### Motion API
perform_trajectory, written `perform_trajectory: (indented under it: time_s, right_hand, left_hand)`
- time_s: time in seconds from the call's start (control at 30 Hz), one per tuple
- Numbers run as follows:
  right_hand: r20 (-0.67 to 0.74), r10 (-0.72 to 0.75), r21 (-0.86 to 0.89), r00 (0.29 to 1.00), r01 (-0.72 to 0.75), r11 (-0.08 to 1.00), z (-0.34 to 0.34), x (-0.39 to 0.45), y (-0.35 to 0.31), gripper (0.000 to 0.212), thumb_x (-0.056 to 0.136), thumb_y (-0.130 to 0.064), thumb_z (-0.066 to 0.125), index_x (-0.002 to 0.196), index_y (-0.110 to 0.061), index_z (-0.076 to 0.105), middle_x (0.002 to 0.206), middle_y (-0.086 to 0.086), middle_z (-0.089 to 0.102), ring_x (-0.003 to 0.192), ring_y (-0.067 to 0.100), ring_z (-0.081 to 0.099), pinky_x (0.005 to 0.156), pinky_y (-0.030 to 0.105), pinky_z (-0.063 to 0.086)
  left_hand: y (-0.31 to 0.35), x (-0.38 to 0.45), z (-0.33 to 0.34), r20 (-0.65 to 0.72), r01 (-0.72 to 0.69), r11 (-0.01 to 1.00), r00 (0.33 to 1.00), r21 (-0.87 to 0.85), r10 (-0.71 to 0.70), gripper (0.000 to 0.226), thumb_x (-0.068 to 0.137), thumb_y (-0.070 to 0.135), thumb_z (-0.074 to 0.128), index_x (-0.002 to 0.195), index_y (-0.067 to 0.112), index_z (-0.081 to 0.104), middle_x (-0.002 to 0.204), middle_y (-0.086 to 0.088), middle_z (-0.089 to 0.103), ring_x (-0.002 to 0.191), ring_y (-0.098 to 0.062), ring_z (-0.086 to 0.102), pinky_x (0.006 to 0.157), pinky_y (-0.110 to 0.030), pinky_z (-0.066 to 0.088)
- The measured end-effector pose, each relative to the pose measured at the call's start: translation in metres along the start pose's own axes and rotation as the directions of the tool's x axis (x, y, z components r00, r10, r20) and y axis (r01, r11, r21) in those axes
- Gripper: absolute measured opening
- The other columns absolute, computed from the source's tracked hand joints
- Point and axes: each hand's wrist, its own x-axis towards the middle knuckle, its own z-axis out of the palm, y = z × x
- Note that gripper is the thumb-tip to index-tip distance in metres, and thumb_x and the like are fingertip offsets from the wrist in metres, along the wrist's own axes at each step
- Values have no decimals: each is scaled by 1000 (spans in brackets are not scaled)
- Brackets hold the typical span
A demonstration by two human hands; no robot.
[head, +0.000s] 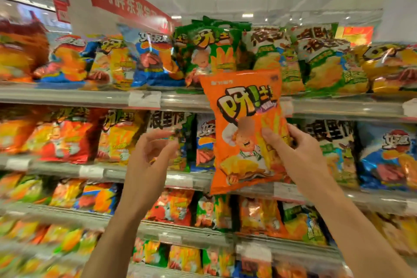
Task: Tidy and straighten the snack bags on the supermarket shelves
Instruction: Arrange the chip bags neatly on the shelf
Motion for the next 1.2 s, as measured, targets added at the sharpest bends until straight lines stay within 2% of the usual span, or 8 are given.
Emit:
perform_trajectory:
  time_s: [0.17, 0.27, 0.4, 0.57, 0.77, 0.93, 1.07, 1.2]
  right_hand:
    - [-21, 37, 24, 999, -36, 999, 87, -39, 3, 44, 75, -63, 73, 114, -43, 64, 103, -13, 77, 89, 12, 76, 78, 39, 62]
    - [-5, 48, 55, 999, -47, 997, 143, -60, 3, 29, 78, -55, 72, 104, -44, 65, 95, -22, 76, 87, 7, 75, 77, 36, 61]
    - [31, 85, 105, 996, -88, 991, 215, -80, 2, 29, 80, -49, 73, 106, -38, 68, 100, -16, 78, 94, 10, 75, 89, 44, 60]
    - [131, 115, 179, 985, -138, 974, 295, -88, 4, 39, 79, -40, 76, 116, -33, 66, 106, -10, 78, 101, 13, 74, 93, 48, 59]
    - [231, 102, 197, 968, -149, 969, 380, -71, 17, 38, 79, -39, 78, 115, -33, 66, 104, -14, 77, 97, 8, 74, 85, 37, 60]
    - [286, 72, 250, 956, -147, 957, 444, -44, 22, 34, 83, -31, 78, 114, -32, 64, 100, -20, 76, 90, -1, 73, 68, 16, 57]
    - [313, 70, 243, 947, -151, 958, 488, -25, 23, 42, 80, -36, 80, 118, -32, 64, 103, -17, 77, 94, 3, 74, 74, 23, 59]
    - [317, 70, 230, 946, -148, 962, 525, -17, 23, 52, 76, -38, 80, 124, -29, 63, 107, -15, 76, 100, 5, 73, 86, 32, 58]
  left_hand:
    - [-26, -4, -109, -53, 23, 1000, 998, -5, -23, 14, 94, 23, 72, 105, 30, 68, 97, -5, 74, 89, -21, 72, 80, -40, 56]
    - [-38, -9, -174, -93, 31, 1000, 995, 1, -31, 11, 93, 18, 70, 102, 26, 68, 94, 2, 76, 87, -13, 72, 78, -30, 54]
    - [-54, -19, -245, -161, 73, 997, 984, -28, -76, 10, 93, 9, 68, 99, 17, 69, 87, 3, 74, 82, -3, 69, 67, -13, 52]
    - [-76, -17, -315, -215, 124, 989, 967, -76, -138, 11, 94, 11, 67, 105, 13, 69, 90, -4, 72, 75, -7, 65, 62, -15, 51]
    - [-109, 10, -369, -297, 154, 987, 941, -39, -159, 12, 93, 13, 68, 104, 17, 70, 87, 0, 75, 74, -9, 68, 68, -22, 55]
    - [-126, 51, -398, -285, 174, 985, 943, -23, -173, 17, 90, 23, 73, 106, 18, 68, 89, -3, 75, 73, -11, 64, 74, -32, 53]
    - [-136, 88, -423, -294, 165, 986, 944, 22, -152, 18, 89, 26, 77, 106, 22, 70, 93, 1, 76, 78, -10, 68, 70, -23, 53]
    - [-153, 112, -446, -275, 178, 983, 948, 41, -160, 13, 95, 19, 68, 108, 20, 69, 88, 7, 75, 77, -9, 67, 72, -25, 51]
